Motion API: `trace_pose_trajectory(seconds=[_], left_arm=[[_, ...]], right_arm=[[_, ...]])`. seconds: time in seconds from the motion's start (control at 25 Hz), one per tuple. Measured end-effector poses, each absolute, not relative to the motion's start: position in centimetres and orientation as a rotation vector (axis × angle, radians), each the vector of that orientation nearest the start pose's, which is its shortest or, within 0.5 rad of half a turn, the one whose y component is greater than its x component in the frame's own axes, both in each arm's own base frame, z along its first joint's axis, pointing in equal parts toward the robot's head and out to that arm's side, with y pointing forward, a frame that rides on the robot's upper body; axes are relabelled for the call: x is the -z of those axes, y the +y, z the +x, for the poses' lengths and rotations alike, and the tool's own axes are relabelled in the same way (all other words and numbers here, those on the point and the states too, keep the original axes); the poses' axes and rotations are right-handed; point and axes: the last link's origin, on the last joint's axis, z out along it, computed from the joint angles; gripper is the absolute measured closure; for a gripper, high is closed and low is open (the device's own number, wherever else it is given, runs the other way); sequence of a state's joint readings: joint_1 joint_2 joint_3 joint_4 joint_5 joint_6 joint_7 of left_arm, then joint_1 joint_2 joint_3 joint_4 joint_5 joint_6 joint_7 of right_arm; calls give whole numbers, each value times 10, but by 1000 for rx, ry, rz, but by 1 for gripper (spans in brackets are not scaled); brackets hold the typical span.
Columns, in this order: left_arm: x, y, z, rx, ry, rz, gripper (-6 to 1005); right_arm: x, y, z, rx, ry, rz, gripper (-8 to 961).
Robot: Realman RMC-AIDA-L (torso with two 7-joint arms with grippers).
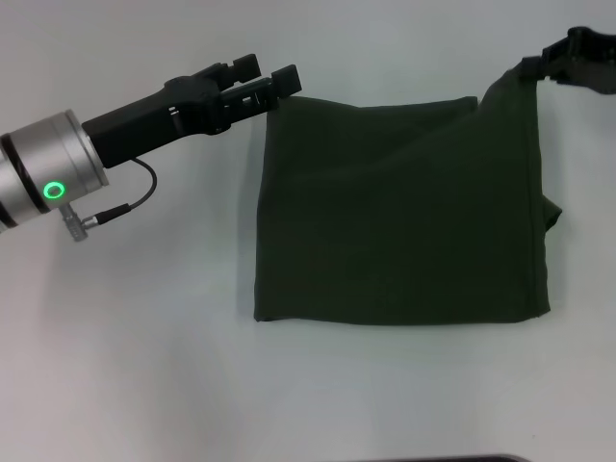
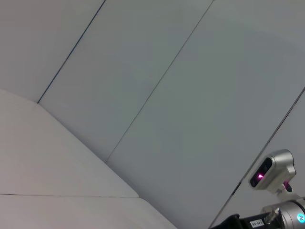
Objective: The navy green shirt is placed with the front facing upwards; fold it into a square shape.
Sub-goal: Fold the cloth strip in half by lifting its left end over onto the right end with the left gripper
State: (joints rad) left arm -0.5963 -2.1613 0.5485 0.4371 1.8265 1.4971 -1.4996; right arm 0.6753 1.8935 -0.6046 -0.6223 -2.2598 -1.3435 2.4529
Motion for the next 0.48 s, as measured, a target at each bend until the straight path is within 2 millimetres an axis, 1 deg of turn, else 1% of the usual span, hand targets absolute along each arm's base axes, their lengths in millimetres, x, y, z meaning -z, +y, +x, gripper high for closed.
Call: trace_pose_trajectory(seconds=[0.12,0.28,0.48], left_arm=[[40,338,-229,1181,-1048,-2465,52],[41,337,-229,1184,-1061,-2464,52],[42,337,-229,1186,-1068,-2465,52]], right_arm=[[-78,401,289,-525,1757,-2065,933],[-72,399,288,-526,1738,-2086,914],[-60,393,305,-480,1762,-2020,890]])
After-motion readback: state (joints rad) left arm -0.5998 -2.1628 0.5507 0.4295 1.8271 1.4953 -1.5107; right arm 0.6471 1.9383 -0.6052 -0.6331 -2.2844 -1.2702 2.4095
